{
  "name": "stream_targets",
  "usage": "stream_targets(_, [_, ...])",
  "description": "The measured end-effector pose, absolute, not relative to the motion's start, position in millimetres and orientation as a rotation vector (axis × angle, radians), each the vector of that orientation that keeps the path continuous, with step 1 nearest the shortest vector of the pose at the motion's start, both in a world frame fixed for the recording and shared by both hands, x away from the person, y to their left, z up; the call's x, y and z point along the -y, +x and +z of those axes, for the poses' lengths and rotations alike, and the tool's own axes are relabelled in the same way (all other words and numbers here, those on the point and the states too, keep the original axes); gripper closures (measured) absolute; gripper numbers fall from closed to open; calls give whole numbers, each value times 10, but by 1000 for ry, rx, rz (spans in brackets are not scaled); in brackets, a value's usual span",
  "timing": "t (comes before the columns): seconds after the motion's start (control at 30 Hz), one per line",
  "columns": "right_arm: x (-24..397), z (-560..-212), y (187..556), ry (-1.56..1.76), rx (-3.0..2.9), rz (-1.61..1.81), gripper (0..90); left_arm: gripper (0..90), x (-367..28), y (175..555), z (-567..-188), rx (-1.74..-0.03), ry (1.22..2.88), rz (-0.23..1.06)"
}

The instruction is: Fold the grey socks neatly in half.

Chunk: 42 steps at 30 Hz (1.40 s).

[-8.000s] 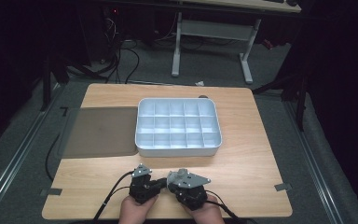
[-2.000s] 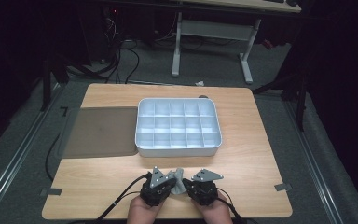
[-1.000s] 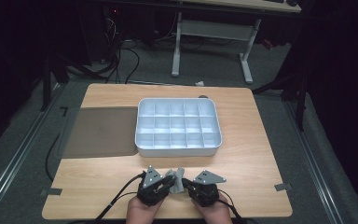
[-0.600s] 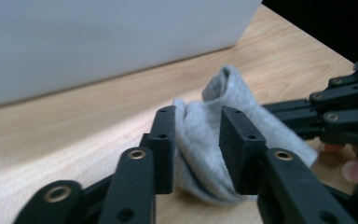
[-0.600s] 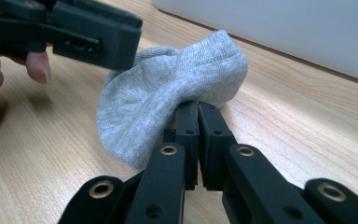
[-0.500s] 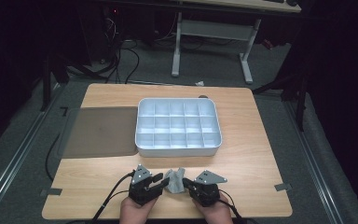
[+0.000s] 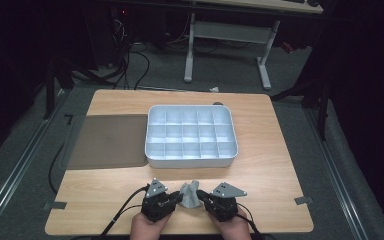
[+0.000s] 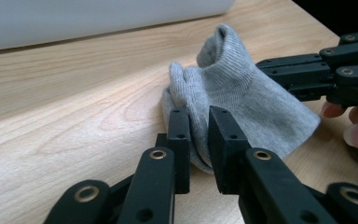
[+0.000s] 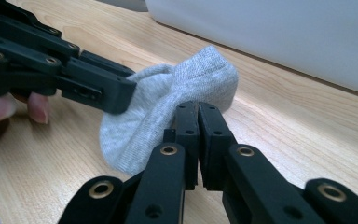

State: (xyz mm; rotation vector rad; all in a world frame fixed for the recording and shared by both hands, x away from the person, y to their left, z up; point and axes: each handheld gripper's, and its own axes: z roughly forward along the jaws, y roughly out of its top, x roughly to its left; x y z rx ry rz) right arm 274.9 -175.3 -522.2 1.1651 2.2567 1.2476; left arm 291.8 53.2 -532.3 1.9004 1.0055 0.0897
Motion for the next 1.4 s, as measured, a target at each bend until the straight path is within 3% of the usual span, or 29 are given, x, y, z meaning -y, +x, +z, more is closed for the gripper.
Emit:
stream_targets(0.5, [1780, -5168, 2710, 1152, -2225, 1274, 900, 785, -154, 2892, -5307, -871, 2041, 108])
stream_targets(0.8, [1719, -5266, 2698, 1094, -2247, 1241, 900, 741, -207, 2908, -5300, -804, 2106, 80])
stream_targets(1.2, [1674, -5289, 2703, 1066, -2289, 1194, 900, 635, -413, 2900, -5295, -829, 2055, 3])
stream_targets(1.3, [1678, -5289, 2707, 1069, -2292, 1196, 900, 657, -495, 2885, -5247, -843, 2009, 28])
stream_targets(1.4, [1678, -5289, 2708, 1068, -2293, 1197, 900, 764, -521, 2875, -5198, -868, 1940, 92])
